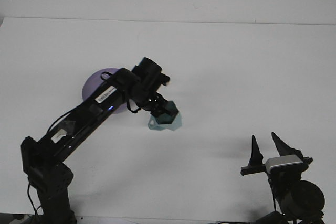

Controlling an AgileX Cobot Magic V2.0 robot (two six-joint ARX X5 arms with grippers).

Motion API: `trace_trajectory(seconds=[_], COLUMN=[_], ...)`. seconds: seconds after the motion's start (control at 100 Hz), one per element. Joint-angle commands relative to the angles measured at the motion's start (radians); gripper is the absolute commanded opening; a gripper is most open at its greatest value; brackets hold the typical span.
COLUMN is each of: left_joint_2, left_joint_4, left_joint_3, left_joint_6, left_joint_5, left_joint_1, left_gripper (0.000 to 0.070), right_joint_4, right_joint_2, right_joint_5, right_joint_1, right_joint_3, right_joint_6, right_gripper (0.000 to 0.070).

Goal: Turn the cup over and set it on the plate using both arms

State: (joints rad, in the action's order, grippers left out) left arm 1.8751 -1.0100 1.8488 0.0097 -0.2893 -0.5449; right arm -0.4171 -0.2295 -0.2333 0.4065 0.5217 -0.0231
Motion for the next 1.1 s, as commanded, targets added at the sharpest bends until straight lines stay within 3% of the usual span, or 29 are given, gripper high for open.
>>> trace_trajectory(seconds=[0.0, 0.44, 1.09], left_joint_2=[-0.018, 0.010, 0.212], left_joint_4=[-0.033, -0.145, -0.071], left_joint_3=[0.053, 0.125, 0.125], left_joint_6=[0.012, 0.055, 0.061], left_joint_5=[0.007, 0.177, 0.177], left_joint_1=[0.055, 0.390, 0.505], left_gripper=[0.0013, 0.0013, 0.0013], right_joint_4=[0.005, 0.005, 0.004], right_joint_2=[0.000, 0.000, 0.000], right_joint_5=[-0.002, -0.001, -0.002], right_joint_1=[0.004, 0.005, 0.005], right_joint_3=[0.007, 0.007, 0.007], right_joint_6=[-0.009, -0.014, -0.014], right_gripper=[0.0373, 0.0373, 0.0373])
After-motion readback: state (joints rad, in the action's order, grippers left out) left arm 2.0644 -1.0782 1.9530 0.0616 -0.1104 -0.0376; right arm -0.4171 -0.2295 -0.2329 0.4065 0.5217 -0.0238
